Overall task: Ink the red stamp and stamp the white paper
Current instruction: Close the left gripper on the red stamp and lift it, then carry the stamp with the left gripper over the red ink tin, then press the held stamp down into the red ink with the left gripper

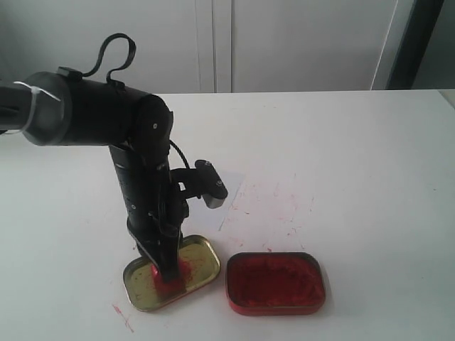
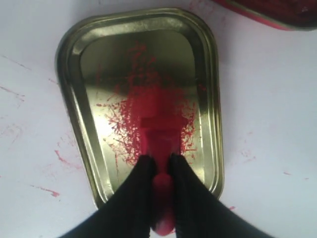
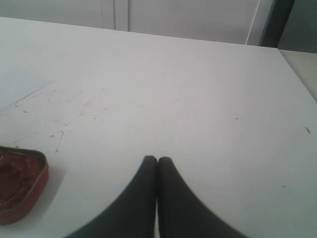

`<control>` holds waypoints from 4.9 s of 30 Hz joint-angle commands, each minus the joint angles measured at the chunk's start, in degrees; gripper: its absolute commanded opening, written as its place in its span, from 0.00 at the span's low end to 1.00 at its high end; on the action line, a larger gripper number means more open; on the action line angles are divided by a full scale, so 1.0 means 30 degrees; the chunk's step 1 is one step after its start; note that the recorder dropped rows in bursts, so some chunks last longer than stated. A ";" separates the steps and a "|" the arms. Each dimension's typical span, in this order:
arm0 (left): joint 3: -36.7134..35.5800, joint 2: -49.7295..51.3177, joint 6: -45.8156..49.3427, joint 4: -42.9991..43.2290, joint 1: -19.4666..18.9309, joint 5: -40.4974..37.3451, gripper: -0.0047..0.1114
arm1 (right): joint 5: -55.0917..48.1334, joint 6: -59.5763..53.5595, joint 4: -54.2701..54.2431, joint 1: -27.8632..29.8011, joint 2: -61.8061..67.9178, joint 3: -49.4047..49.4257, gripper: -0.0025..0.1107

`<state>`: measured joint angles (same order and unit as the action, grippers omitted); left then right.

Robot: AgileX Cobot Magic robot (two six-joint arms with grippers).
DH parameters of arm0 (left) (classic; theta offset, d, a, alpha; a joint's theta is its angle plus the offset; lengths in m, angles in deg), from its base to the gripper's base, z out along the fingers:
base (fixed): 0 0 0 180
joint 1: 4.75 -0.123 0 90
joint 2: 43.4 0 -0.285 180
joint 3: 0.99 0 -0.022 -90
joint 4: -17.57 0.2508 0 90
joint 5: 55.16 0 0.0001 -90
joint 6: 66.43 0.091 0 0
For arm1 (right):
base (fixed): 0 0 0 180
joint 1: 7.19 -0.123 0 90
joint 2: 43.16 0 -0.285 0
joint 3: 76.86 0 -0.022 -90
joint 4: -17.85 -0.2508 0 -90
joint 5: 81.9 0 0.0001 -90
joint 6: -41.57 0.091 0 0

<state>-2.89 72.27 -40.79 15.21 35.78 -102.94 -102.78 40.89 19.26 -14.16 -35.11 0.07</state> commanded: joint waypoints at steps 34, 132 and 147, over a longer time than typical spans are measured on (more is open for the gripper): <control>0.9593 0.3453 -0.0451 -0.0623 0.4264 -0.4497 0.04 | 0.0311 0.0047 0.0046 0.0068 -0.0087 0.0097 0.02; 1.3937 0.7807 0.0027 0.1241 0.5818 -0.6937 0.04 | 0.0311 0.0659 0.0046 0.0068 -0.0087 0.0097 0.02; 1.5337 0.7807 -0.0067 0.1964 0.5818 -0.7395 0.04 | 0.0311 0.0659 0.0046 0.0068 -0.0087 0.0097 0.02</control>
<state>42.49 96.27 -40.69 21.39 52.82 -119.69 -102.78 42.68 19.26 -14.16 -35.11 0.07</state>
